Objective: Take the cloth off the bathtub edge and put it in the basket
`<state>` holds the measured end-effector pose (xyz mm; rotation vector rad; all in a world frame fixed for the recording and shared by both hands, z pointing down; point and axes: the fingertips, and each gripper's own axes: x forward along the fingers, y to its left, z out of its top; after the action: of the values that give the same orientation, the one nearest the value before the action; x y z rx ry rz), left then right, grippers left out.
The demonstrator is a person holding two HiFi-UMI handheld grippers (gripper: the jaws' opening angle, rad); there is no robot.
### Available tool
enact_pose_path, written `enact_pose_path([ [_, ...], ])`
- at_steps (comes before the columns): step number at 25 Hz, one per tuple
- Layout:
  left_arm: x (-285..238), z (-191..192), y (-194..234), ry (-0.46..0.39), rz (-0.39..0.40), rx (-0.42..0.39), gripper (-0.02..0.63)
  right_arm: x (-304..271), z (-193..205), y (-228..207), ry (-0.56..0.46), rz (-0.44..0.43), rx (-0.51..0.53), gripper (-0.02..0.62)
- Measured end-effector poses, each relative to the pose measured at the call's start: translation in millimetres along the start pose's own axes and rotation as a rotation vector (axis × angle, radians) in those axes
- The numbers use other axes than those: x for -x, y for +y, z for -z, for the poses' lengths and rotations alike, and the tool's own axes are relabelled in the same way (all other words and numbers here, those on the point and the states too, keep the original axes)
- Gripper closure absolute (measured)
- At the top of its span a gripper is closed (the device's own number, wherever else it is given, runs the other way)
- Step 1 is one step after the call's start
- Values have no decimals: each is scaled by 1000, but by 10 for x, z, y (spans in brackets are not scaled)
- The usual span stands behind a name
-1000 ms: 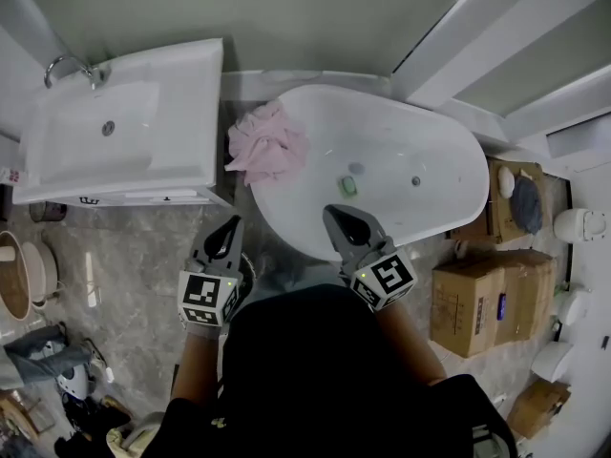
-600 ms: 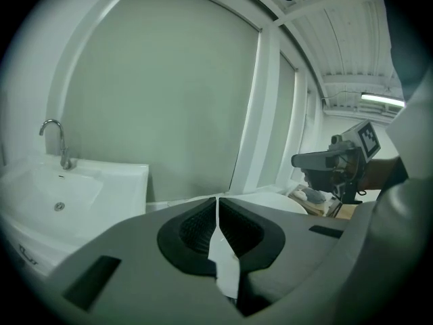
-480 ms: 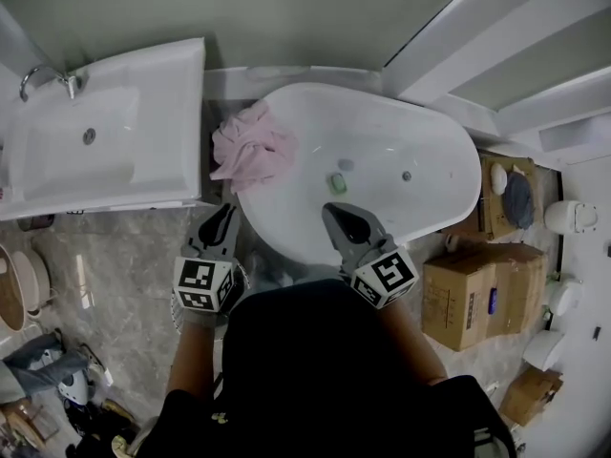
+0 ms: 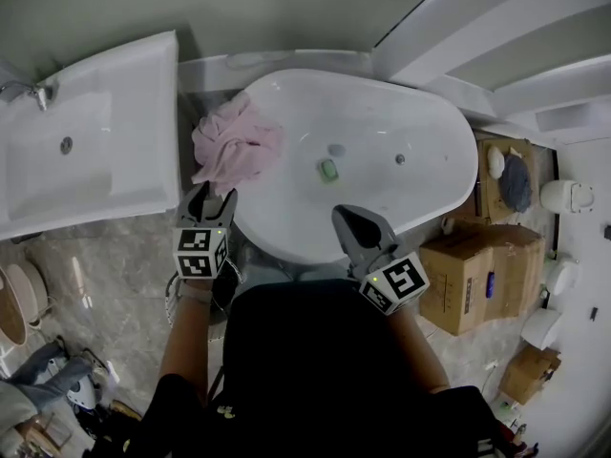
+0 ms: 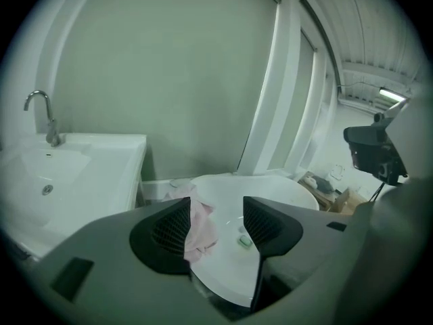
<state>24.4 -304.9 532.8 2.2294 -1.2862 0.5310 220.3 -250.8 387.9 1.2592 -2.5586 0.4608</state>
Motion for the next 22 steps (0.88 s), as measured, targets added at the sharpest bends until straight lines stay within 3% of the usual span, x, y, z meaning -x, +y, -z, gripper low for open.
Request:
enact_pose_path([
  [9, -830, 482, 443, 131, -94, 16, 279, 202, 399, -371, 81, 87, -75, 598],
  [22, -1752, 1232, 966, 275, -191, 79, 230, 502, 753, -683, 161, 177, -125, 598],
])
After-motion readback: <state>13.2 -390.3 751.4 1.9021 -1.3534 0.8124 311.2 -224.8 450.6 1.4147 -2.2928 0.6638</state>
